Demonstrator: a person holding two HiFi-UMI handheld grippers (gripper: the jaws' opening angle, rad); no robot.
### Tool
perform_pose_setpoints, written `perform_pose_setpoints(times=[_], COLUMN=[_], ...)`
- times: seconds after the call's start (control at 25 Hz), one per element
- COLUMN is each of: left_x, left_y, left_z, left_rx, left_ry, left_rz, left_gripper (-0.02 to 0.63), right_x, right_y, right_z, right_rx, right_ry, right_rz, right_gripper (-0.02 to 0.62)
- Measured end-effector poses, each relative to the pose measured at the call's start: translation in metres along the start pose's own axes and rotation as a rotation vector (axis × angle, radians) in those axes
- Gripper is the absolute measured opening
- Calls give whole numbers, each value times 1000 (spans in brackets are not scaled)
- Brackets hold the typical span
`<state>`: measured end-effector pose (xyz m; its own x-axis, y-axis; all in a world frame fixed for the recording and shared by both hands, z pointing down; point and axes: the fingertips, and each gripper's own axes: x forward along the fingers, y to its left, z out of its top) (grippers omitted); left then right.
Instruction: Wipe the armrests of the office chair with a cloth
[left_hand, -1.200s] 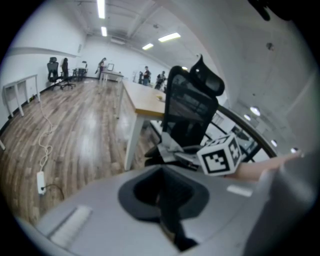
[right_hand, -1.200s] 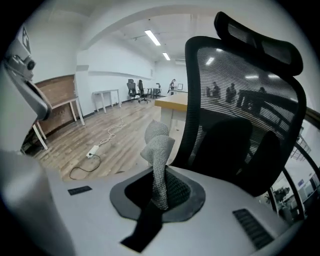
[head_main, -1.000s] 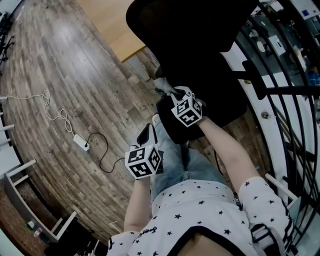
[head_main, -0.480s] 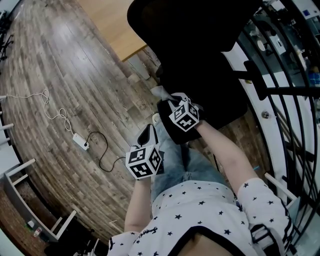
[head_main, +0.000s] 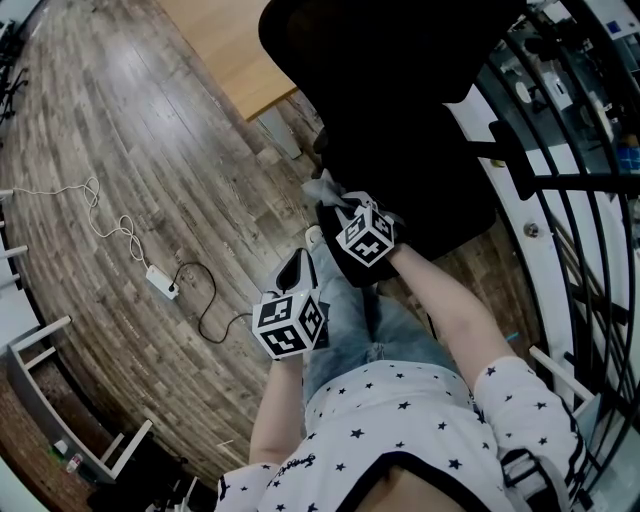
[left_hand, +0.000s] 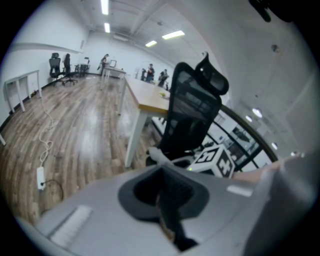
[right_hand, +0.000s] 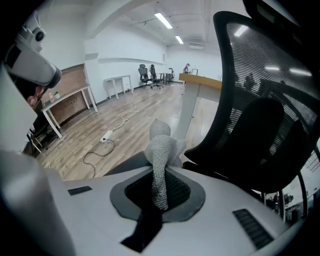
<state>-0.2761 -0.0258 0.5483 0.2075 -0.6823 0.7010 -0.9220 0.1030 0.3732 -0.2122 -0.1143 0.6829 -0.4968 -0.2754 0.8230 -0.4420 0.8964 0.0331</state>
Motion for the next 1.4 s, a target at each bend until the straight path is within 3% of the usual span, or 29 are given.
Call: perform_pose_setpoints(times=[1.4], left_x=[-27], left_y=[-16], left_z=[-16], left_rx=[10], left_ry=[-56], left_rz=[6], left_gripper=[2], right_x=[-34], right_y=[61], right_z=[-45], right_rx=[-47], right_ry=[46], right_rz=[88], right_gripper=[37])
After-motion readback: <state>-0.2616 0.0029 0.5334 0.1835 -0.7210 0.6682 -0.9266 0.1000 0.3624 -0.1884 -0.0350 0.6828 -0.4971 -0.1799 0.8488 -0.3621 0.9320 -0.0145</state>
